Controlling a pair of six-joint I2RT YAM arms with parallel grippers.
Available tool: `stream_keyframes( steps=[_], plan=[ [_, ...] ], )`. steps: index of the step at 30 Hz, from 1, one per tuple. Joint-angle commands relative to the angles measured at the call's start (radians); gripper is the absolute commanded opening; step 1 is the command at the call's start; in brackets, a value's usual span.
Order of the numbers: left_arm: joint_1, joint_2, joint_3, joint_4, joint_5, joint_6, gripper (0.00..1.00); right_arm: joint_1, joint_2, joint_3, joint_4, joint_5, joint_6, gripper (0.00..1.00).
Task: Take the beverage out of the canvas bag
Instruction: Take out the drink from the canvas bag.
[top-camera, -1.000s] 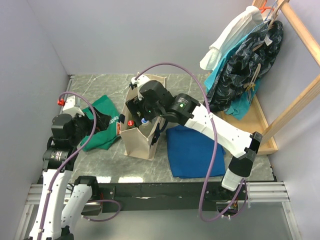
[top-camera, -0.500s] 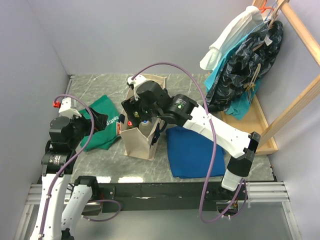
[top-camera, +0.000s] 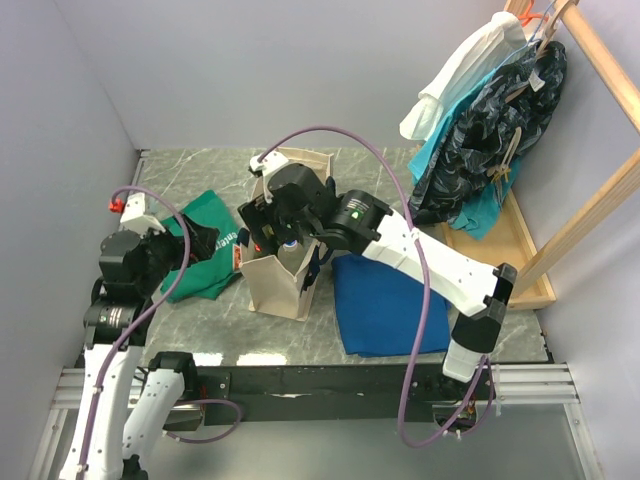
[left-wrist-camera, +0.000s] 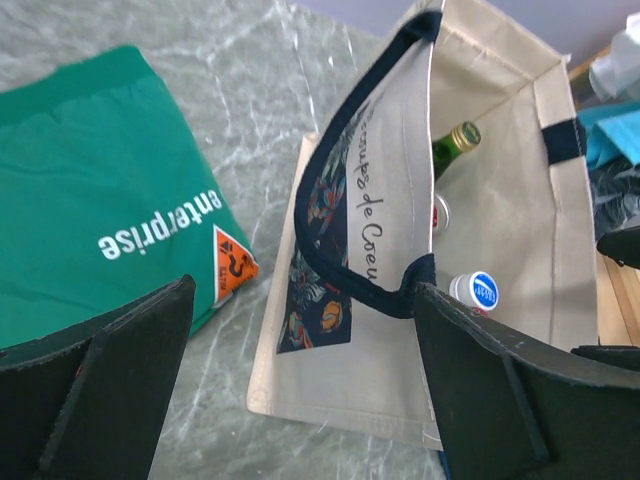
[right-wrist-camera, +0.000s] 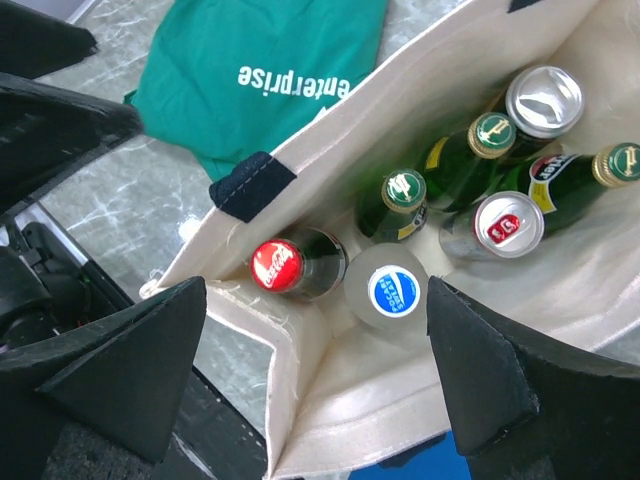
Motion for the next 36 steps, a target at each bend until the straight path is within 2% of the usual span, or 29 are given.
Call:
stream_keyframes(
  steps=[1,5,27,36],
  plan=[
    [-0.002,0.027,-0.007,0.031,0.079,0.027,0.96,0.011,0.044,0.077,-0.023,-0.018,-0.02,0.96],
    [-0.002,0.052,-0.019,0.03,0.098,0.028,0.96,0.02,0.092,0.121,-0.06,0.005,-0.02,0.96],
    [-0.002,0.037,-0.03,0.045,0.096,0.021,0.96,0.023,0.047,0.064,-0.035,0.01,-0.005,0.97],
    [-0.002,0.021,-0.039,0.044,0.092,0.014,0.96,0.029,0.079,0.085,-0.07,0.011,-0.003,0.93]
  ],
)
